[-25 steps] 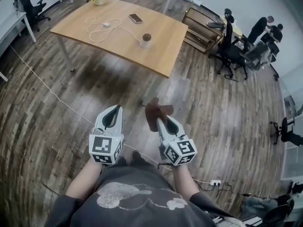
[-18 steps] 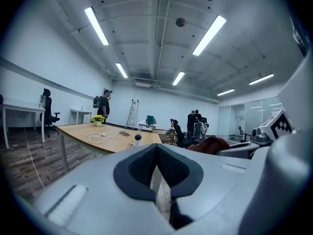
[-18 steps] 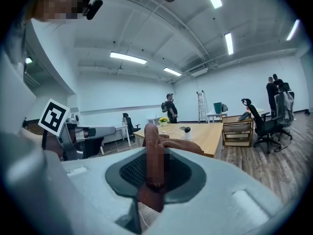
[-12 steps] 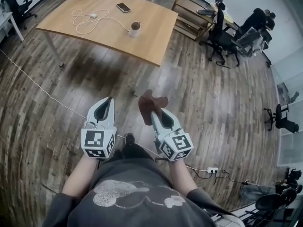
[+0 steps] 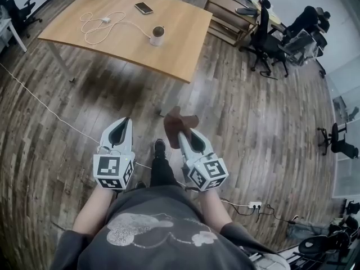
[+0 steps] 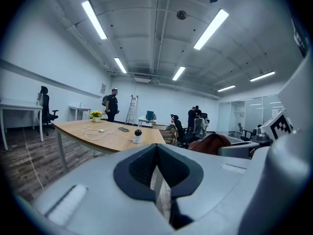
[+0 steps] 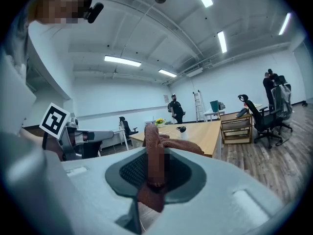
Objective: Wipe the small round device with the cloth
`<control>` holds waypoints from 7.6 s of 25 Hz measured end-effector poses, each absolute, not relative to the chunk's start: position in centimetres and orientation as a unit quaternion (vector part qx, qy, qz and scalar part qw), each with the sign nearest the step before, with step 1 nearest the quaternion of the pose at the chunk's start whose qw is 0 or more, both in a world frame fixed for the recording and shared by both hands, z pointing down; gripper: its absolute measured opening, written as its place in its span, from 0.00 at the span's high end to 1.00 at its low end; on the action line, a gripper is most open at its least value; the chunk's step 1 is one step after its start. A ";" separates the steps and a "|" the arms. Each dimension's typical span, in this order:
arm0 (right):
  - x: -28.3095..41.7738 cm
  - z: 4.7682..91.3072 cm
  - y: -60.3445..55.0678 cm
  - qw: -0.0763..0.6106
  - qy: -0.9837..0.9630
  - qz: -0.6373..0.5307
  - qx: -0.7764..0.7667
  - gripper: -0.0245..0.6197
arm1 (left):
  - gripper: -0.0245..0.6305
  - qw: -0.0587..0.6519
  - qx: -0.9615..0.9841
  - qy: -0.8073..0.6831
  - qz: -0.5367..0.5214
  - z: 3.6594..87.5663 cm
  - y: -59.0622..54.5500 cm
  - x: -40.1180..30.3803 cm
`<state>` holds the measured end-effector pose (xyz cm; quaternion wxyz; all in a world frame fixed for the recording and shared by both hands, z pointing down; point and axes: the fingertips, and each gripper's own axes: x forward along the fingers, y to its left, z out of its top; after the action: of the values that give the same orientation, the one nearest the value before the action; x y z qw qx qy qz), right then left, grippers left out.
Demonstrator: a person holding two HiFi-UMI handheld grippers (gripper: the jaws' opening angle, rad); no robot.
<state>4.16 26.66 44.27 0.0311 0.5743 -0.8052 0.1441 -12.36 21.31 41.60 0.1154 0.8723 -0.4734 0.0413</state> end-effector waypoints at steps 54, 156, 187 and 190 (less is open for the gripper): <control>4.2 48.9 -24.8 0.159 -0.820 0.171 0.522 0.85 | 0.93 0.202 0.850 -0.481 0.073 46.4 -20.7 -7.3; 12.5 47.8 -23.5 0.104 -0.849 0.184 0.484 0.85 | 0.93 0.189 0.847 -0.489 0.091 47.0 -24.4 -2.4; 9.5 58.8 -29.5 0.183 -0.870 0.268 0.370 0.85 | 0.93 0.203 0.792 -0.558 0.140 49.4 -23.4 -2.8; 10.2 60.5 -29.1 0.231 -0.858 0.263 0.375 0.85 | 0.93 0.203 0.786 -0.567 0.140 49.4 -23.0 -2.5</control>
<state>10.22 -29.11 60.48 0.2305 0.3749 -0.8584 0.2634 -2.55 -23.02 49.38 0.2030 0.7859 -0.5669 0.1404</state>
